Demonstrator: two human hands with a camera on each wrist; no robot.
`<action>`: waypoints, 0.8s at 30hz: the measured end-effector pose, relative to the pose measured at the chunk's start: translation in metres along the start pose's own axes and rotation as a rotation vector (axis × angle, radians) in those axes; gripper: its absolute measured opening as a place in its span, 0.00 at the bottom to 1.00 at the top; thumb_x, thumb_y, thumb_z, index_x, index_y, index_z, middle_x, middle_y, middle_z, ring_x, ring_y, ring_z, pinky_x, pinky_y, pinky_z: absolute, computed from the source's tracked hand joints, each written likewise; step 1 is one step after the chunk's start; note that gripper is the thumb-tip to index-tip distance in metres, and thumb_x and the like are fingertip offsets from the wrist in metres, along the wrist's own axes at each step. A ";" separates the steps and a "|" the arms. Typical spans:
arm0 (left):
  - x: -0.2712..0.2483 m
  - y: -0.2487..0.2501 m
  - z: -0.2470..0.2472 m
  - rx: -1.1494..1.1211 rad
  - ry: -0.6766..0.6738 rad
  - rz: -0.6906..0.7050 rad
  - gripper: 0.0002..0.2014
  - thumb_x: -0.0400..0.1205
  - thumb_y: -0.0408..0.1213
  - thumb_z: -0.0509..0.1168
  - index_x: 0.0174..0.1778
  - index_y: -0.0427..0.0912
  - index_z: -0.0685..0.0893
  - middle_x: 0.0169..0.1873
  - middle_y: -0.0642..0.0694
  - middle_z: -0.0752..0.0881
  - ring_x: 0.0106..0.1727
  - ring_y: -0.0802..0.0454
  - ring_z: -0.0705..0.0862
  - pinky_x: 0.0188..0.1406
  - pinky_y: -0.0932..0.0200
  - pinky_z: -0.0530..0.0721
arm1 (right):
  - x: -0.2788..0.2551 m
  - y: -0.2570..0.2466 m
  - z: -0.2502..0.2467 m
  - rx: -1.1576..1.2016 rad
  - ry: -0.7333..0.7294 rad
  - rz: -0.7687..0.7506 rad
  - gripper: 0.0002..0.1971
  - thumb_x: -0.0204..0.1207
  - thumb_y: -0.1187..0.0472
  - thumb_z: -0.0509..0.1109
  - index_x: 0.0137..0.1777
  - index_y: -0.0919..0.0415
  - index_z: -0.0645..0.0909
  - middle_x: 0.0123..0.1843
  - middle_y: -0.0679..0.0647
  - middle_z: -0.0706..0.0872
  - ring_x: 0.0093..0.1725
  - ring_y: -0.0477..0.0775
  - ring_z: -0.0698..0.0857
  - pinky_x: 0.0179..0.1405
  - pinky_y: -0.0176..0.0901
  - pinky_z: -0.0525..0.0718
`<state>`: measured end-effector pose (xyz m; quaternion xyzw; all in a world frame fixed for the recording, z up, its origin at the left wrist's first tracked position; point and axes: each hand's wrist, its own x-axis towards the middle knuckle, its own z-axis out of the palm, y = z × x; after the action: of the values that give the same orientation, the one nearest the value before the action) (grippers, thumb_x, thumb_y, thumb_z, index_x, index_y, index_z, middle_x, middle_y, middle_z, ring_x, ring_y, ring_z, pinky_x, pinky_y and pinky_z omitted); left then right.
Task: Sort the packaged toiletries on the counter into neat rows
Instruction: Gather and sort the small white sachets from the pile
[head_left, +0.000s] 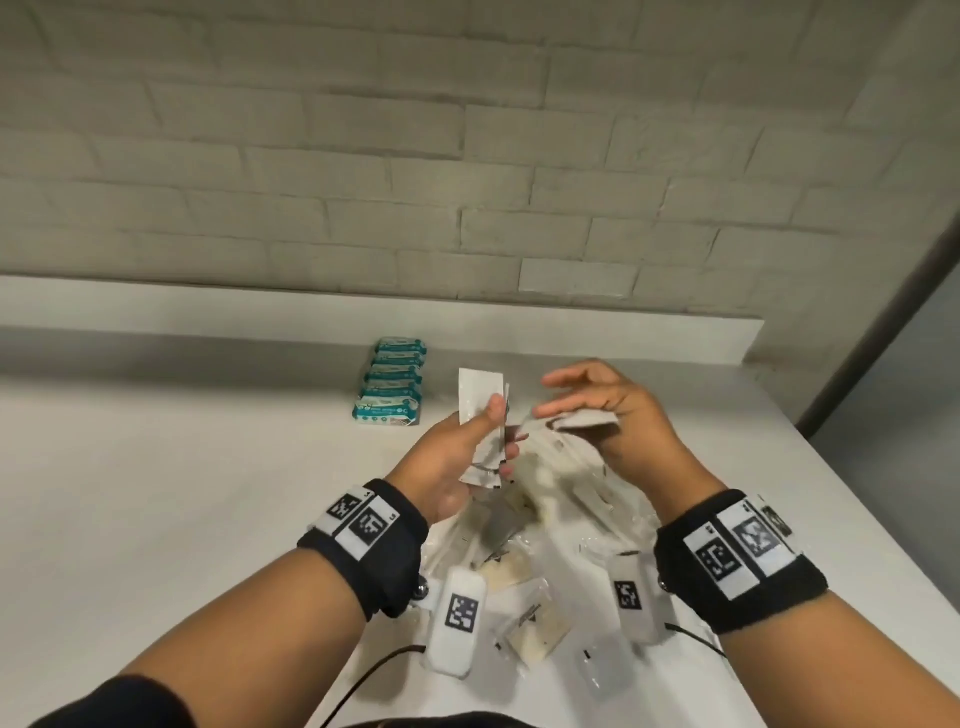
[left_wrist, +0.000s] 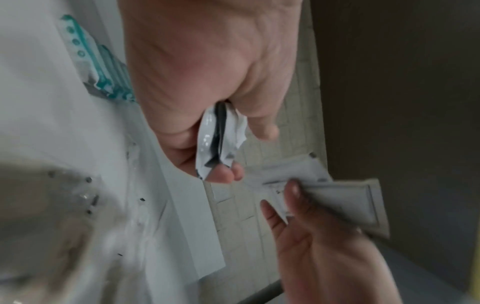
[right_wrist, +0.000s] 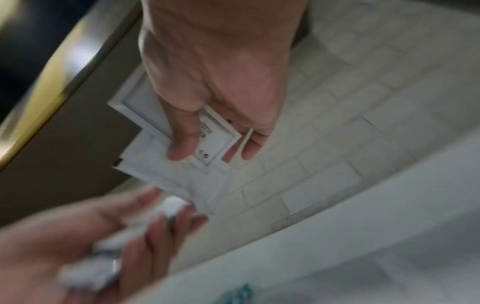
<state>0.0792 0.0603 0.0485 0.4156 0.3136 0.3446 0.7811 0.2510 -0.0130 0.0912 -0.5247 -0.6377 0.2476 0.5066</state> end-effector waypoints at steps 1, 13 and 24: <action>0.001 0.001 0.003 -0.014 -0.016 0.016 0.15 0.78 0.37 0.70 0.61 0.40 0.83 0.48 0.38 0.89 0.42 0.46 0.89 0.39 0.54 0.88 | -0.005 0.004 -0.002 -0.137 -0.088 -0.053 0.17 0.64 0.76 0.78 0.52 0.62 0.89 0.62 0.51 0.83 0.61 0.37 0.80 0.61 0.28 0.78; 0.010 -0.014 0.044 0.069 0.077 0.219 0.15 0.78 0.22 0.68 0.54 0.46 0.84 0.43 0.52 0.93 0.44 0.58 0.91 0.34 0.67 0.86 | -0.024 0.024 -0.044 0.207 0.031 0.406 0.16 0.82 0.52 0.65 0.68 0.53 0.77 0.59 0.53 0.89 0.58 0.54 0.89 0.49 0.45 0.88; 0.014 -0.026 0.058 0.292 0.072 0.168 0.22 0.74 0.25 0.74 0.63 0.36 0.80 0.51 0.38 0.91 0.50 0.42 0.91 0.53 0.48 0.87 | -0.009 0.043 -0.030 0.543 0.227 0.527 0.17 0.79 0.66 0.70 0.66 0.65 0.76 0.59 0.66 0.88 0.57 0.68 0.88 0.59 0.70 0.83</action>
<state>0.1392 0.0352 0.0497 0.5367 0.3523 0.3742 0.6692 0.2960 -0.0139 0.0620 -0.5415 -0.3325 0.4692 0.6133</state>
